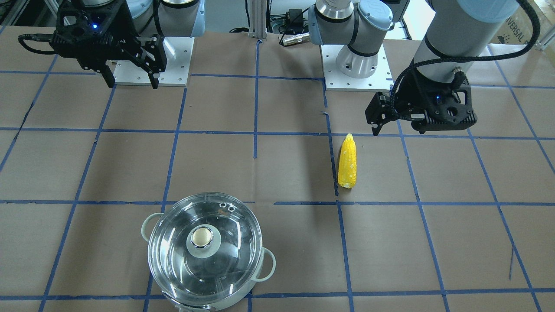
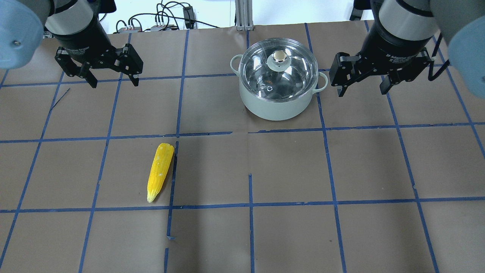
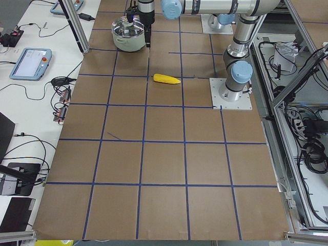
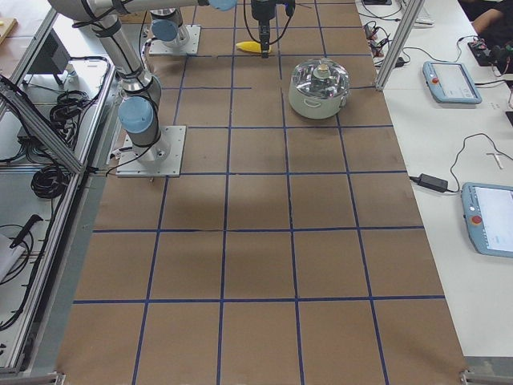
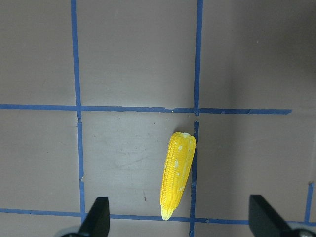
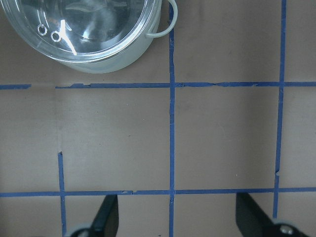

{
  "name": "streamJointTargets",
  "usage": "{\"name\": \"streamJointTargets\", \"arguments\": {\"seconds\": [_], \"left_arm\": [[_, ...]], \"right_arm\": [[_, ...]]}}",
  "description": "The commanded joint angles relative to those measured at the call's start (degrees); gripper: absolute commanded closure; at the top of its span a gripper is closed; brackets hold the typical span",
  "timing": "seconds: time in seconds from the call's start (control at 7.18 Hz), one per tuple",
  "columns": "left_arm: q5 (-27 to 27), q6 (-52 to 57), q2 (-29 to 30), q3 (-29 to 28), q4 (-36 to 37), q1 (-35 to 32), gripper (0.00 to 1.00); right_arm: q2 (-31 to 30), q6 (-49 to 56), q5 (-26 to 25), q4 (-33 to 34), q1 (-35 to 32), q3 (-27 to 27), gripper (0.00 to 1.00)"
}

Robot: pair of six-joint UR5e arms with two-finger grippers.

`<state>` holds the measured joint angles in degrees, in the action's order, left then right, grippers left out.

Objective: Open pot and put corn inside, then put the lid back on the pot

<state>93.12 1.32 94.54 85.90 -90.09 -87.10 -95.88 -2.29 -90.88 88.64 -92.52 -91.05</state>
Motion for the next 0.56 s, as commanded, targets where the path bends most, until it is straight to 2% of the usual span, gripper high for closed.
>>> {"name": "streamJointTargets", "arguments": {"seconds": [0.0, 0.28, 0.42], "left_arm": [[-0.2, -0.1, -0.1, 0.1, -0.1, -0.2, 0.0], [-1.3, 0.0, -0.4, 0.1, -0.1, -0.2, 0.0], [-1.3, -0.1, -0.6, 0.2, -0.2, -0.3, 0.0]], "right_arm": [[0.1, 0.0, 0.0, 0.0, 0.0, 0.0, 0.15], [0.6, -0.9, 0.5, 2.5, -0.5, 0.0, 0.15], [4.6, -3.5, 0.8, 6.2, -1.1, 0.9, 0.15]]}}
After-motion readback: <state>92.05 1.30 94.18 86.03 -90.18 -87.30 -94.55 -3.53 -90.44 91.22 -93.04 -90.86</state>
